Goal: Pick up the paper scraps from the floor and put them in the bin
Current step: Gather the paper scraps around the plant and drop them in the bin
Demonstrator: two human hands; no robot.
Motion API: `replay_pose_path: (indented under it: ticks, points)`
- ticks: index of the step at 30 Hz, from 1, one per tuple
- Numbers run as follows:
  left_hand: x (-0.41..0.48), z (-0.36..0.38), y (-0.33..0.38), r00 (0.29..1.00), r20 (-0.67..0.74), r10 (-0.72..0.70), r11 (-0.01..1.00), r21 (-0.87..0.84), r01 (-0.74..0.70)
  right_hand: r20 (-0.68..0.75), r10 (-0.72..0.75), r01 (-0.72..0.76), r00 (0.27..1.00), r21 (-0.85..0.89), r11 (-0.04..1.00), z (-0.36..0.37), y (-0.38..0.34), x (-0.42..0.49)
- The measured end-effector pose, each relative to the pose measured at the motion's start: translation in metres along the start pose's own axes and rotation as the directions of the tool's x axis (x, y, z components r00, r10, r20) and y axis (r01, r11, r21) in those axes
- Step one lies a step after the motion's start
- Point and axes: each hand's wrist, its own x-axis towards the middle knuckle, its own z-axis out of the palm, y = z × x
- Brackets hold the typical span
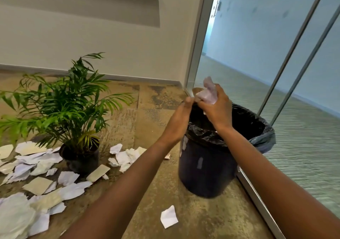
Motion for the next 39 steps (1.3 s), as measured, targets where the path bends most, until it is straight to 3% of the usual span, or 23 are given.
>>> replay_pose_path:
  ticks: [3,5,7,10,13,14,16,18,20,23,25,27,30,32,34,39]
  points:
    - [-0.010,0.008,-0.025,0.997,0.023,-0.067,0.949,0.311,0.057,0.032,0.105,-0.100,0.994,-0.138,0.985,-0.016,0.027,0.004]
    - [-0.019,0.006,-0.046,0.991,0.041,-0.128,0.828,0.554,0.084,0.094,0.233,-0.205,0.968,-0.237,0.950,-0.021,0.045,0.004]
    - [-0.030,0.002,-0.059,0.994,0.053,-0.092,0.703,0.711,0.027,0.208,0.397,-0.301,0.894,-0.376,0.876,-0.020,0.058,0.003]
    - [-0.042,-0.002,-0.071,0.999,0.012,-0.042,0.640,0.768,0.018,0.353,0.575,-0.350,0.738,-0.528,0.774,-0.015,0.067,0.001]
    - [-0.051,-0.008,-0.083,0.992,-0.007,-0.126,0.614,0.785,0.084,0.396,0.625,-0.328,0.673,-0.598,0.732,-0.013,0.063,0.004]
    - [-0.054,-0.011,-0.089,0.985,-0.014,-0.174,0.593,0.797,0.116,0.388,0.600,-0.296,0.700,-0.607,0.738,-0.012,0.058,0.004]
    - [-0.061,-0.016,-0.102,0.954,-0.043,-0.296,0.538,0.818,0.204,0.334,0.442,-0.196,0.832,-0.570,0.798,-0.010,0.044,-0.001]
    - [-0.069,-0.022,-0.114,0.901,-0.085,-0.425,0.472,0.829,0.301,0.266,0.120,0.020,0.956,-0.470,0.883,-0.006,0.028,-0.012]
    - [-0.076,-0.030,-0.124,0.849,-0.131,-0.512,0.400,0.838,0.371,0.235,-0.211,0.292,0.949,-0.398,0.870,0.002,0.010,-0.029]
    - [-0.089,-0.043,-0.138,0.802,-0.172,-0.573,0.325,0.850,0.414,0.325,-0.543,0.630,0.774,-0.316,0.709,0.021,-0.003,-0.060]
    - [-0.098,-0.053,-0.146,0.779,-0.186,-0.598,0.264,0.873,0.411,0.490,-0.579,0.736,0.652,-0.228,0.637,0.038,0.003,-0.084]
    - [-0.109,-0.061,-0.153,0.758,-0.200,-0.621,0.194,0.898,0.396,0.697,-0.423,0.712,0.579,-0.179,0.679,0.057,0.018,-0.107]
    - [-0.123,-0.071,-0.162,0.725,-0.216,-0.654,0.136,0.909,0.394,0.909,0.000,0.559,0.417,-0.257,0.789,0.084,0.052,-0.137]
    - [-0.131,-0.076,-0.167,0.702,-0.218,-0.678,0.111,0.914,0.391,0.947,0.208,0.506,0.245,-0.308,0.805,0.096,0.073,-0.153]
    - [-0.136,-0.080,-0.173,0.679,-0.221,-0.700,0.103,0.910,0.402,0.939,0.317,0.506,0.131,-0.338,0.793,0.101,0.091,-0.167]
    - [-0.142,-0.089,-0.185,0.660,-0.252,-0.708,0.071,0.904,0.422,0.930,0.346,0.414,0.126,-0.366,0.833,0.102,0.117,-0.200]
